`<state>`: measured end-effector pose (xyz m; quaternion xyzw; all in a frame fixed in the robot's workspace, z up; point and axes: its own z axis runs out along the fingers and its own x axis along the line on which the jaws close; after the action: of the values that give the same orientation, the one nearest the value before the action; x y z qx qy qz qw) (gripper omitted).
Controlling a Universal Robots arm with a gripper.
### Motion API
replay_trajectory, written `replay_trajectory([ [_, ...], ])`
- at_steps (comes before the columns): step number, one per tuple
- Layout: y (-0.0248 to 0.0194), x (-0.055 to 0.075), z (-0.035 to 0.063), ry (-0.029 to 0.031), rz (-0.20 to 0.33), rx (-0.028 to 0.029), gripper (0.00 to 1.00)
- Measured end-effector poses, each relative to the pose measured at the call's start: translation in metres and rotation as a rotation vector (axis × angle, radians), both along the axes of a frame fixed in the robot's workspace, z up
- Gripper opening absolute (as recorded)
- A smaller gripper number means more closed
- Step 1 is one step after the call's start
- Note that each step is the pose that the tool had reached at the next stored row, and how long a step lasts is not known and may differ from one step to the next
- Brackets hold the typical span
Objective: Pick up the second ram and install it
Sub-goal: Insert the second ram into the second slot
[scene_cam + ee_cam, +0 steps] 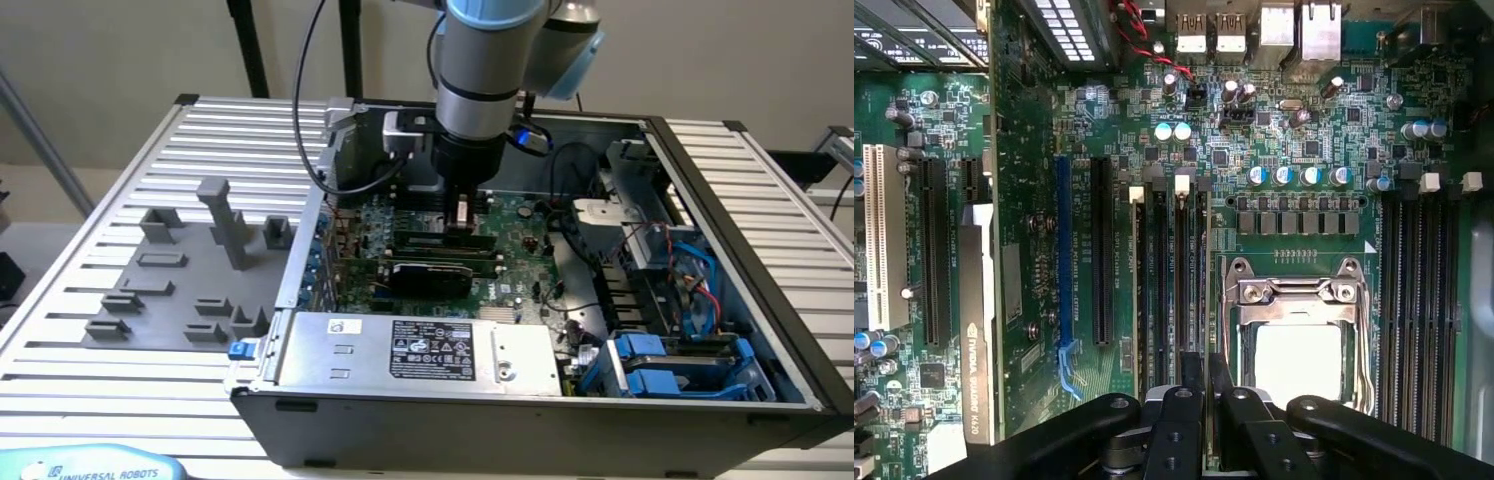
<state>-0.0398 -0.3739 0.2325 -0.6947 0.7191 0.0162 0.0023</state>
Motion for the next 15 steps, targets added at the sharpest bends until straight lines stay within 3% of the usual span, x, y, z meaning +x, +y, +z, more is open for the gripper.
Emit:
replay_trajectory([
  [5, -0.0005, -0.0001, -0.0005, 0.0, 0.0, -0.0017, 0.13],
  [11, -0.0052, 0.0, -0.0005, 0.0001, 0.0, -0.0054, 0.13],
  [15, -0.0058, 0.0, -0.0007, 0.0002, 0.003, -0.0056, 0.13],
])
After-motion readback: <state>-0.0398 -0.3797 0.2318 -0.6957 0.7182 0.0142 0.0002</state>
